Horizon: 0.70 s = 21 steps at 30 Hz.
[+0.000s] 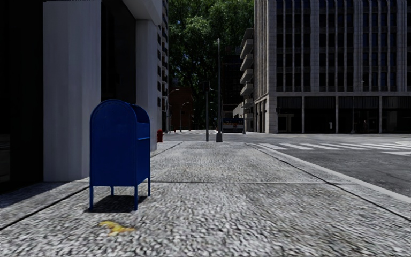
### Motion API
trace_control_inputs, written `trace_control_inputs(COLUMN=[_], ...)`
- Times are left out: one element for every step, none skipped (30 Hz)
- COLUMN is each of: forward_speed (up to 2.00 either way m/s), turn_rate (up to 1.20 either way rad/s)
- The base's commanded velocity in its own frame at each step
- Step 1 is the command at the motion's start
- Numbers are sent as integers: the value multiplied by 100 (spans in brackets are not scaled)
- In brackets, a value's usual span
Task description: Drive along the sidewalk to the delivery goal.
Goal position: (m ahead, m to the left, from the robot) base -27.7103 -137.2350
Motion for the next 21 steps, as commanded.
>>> trace_control_inputs(forward_speed=[200,200,200,200,200,200,200,200,200,200,200,200,200,200,200,200,200,200,200,200,200], turn_rate=[0,0,0,0,0,0,0,-6,-14,-22,-22,-28,-28,-28,-28,-28,-28,-28,-28,-19,-19])
